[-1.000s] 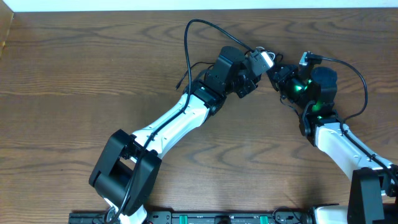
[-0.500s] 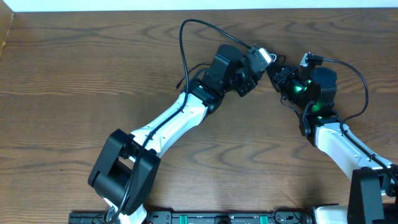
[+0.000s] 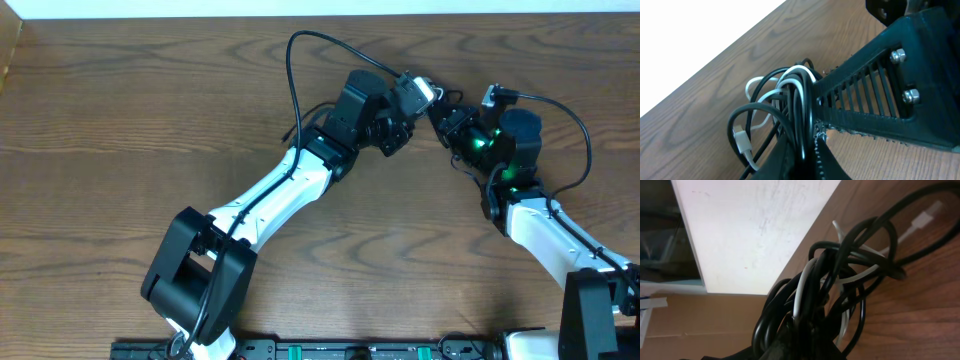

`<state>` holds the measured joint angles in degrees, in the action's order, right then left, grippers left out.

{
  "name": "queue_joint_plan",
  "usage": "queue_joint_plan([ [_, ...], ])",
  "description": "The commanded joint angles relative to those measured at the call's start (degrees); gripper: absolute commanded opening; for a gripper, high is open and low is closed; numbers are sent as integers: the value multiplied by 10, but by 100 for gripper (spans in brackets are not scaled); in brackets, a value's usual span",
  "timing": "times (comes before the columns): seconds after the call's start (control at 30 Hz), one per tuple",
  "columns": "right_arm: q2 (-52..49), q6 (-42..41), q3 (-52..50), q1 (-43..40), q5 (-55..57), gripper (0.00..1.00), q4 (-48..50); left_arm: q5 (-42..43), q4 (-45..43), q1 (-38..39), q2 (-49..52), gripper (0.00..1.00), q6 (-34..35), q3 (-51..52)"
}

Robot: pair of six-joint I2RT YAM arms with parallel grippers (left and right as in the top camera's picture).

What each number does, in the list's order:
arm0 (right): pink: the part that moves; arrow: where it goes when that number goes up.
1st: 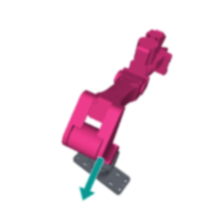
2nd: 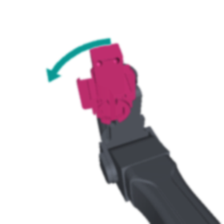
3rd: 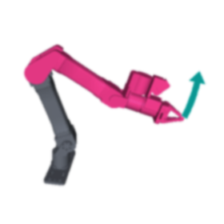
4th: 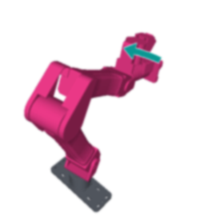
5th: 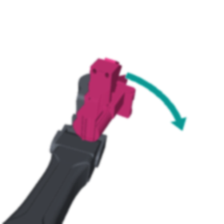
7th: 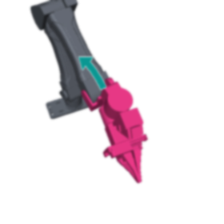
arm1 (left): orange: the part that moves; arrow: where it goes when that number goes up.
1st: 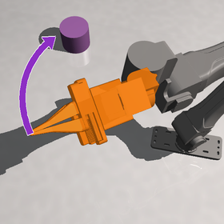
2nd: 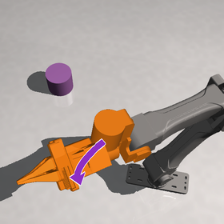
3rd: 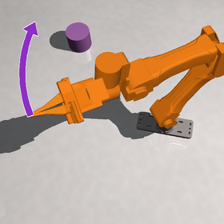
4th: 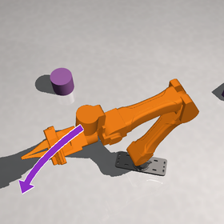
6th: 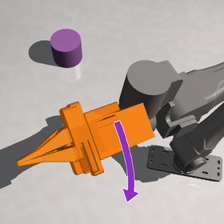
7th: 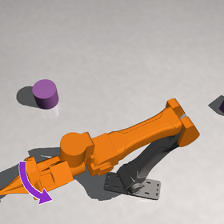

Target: Untangle cables

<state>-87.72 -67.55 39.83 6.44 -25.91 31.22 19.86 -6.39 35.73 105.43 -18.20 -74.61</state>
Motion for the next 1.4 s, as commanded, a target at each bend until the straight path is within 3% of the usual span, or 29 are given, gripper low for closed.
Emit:
queue_joint_plan([
  [0.0,2,9,-2,-1,-15,1,12,-24,1,-17,-11,7,1,-14],
  [0.53,2,22,-2,-1,-47,1,26,-121,25,-73,-11,7,33,-14],
  [1.03,2,70,-2,-17,-67,1,-39,-120,27,-149,-11,7,83,-14],
  [1.1,2,72,-2,-21,-67,1,-42,-112,27,-149,-11,7,83,-14],
  [1.23,2,72,-2,-20,-84,2,-10,-10,27,-148,-11,7,83,-14],
  [1.3,2,71,-2,-19,-92,18,11,57,27,-148,-11,7,83,-14],
  [1.33,2,67,-2,-18,-92,34,20,93,26,-148,-11,7,85,-14],
  [1.37,2,62,-2,-16,-92,42,25,118,26,-146,-11,7,85,-14],
])
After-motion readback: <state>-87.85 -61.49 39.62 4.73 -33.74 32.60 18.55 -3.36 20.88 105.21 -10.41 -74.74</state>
